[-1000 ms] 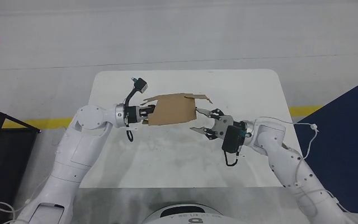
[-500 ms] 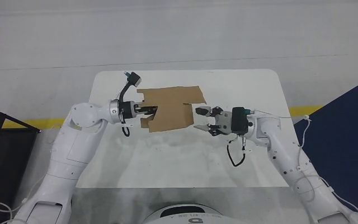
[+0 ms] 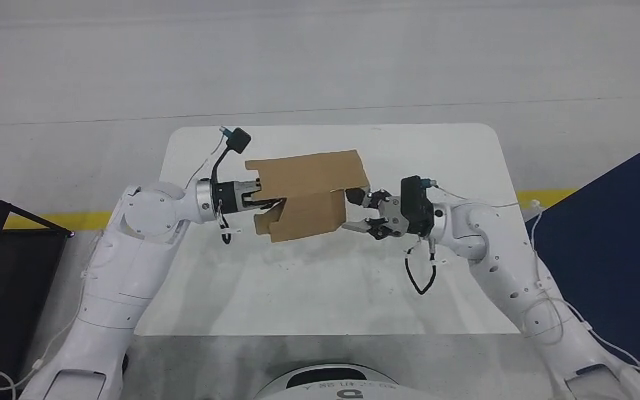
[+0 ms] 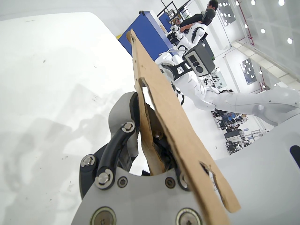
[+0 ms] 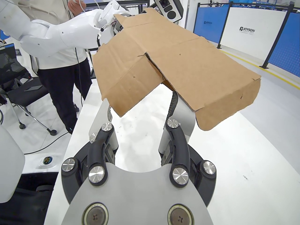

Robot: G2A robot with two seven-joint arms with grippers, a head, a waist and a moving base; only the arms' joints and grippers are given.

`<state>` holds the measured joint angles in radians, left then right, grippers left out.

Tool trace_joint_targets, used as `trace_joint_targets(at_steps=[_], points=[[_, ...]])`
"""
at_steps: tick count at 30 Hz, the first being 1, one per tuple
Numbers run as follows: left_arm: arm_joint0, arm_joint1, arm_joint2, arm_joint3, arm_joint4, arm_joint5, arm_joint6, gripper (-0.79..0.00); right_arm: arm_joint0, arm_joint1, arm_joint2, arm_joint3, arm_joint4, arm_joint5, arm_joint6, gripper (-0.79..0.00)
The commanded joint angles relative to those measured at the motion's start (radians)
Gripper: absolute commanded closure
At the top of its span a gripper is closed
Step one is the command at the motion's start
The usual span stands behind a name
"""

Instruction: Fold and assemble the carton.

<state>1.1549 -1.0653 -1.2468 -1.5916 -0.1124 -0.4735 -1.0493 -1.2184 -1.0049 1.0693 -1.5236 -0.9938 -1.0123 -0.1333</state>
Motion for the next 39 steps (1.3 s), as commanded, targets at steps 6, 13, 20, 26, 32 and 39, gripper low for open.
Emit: trace_joint_targets(at_steps=[6, 13, 20, 26, 32, 39], points=[[-0.001, 0.003, 0.005, -0.005, 0.071, -0.005, 0.048, 0.000, 0.026, 0.010, -0.064, -0.026, 0.151, 0.000, 0.088, -0.329], [0.002, 0.008, 0.006, -0.014, 0.152, -0.022, 0.088, 0.000, 0.066, 0.030, -0.118, -0.012, 0.290, 0.000, 0.134, -0.234], [0.012, 0.011, 0.012, -0.039, 0.255, -0.047, 0.147, 0.000, 0.106, 0.042, -0.179, 0.022, 0.459, 0.000, 0.192, -0.182], [0.015, 0.013, 0.016, -0.054, 0.308, -0.040, 0.186, 0.000, 0.142, 0.048, -0.220, 0.036, 0.548, 0.000, 0.230, -0.246], [0.014, 0.015, 0.022, -0.065, 0.303, -0.044, 0.188, 0.000, 0.166, 0.047, -0.224, 0.069, 0.577, 0.000, 0.191, -0.379], [0.009, 0.019, 0.024, -0.061, 0.292, -0.044, 0.179, 0.000, 0.170, 0.045, -0.213, 0.071, 0.533, 0.000, 0.108, -0.400]])
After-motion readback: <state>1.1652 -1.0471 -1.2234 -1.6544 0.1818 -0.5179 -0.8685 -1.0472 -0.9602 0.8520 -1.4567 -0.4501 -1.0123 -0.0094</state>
